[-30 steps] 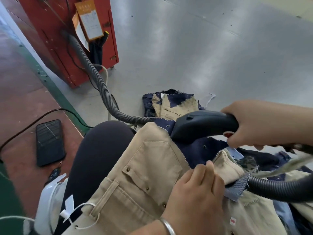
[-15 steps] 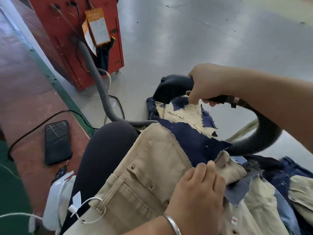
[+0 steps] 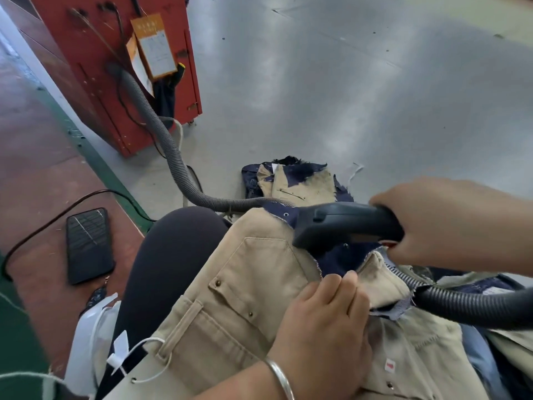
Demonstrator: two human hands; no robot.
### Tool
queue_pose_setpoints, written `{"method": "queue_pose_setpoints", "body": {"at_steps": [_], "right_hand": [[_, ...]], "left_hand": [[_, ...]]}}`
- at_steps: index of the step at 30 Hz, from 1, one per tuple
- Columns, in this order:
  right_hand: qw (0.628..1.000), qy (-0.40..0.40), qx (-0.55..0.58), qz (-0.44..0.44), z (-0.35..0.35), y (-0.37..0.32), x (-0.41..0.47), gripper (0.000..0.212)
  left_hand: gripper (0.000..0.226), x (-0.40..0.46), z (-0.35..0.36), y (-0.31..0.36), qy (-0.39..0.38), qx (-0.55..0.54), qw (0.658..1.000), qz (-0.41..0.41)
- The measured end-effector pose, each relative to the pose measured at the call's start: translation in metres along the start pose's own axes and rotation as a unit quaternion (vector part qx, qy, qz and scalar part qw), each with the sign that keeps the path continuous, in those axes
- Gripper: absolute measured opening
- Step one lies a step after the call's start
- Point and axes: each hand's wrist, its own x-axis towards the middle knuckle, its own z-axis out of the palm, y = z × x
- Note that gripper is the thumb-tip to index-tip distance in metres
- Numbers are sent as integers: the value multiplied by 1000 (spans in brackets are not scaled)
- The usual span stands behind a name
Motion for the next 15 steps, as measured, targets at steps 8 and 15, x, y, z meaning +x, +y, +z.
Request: {"method": "queue_pose_setpoints", "body": {"at_steps": [8, 15], "right_hand": [[991, 123, 1, -48, 9, -34, 53, 20], [993, 92, 68, -13, -4, -44, 122, 10]], "left_hand": [[37, 0, -3, 0, -28, 11, 1000, 4], [37, -3, 0, -1, -17, 5, 1000, -1]]}}
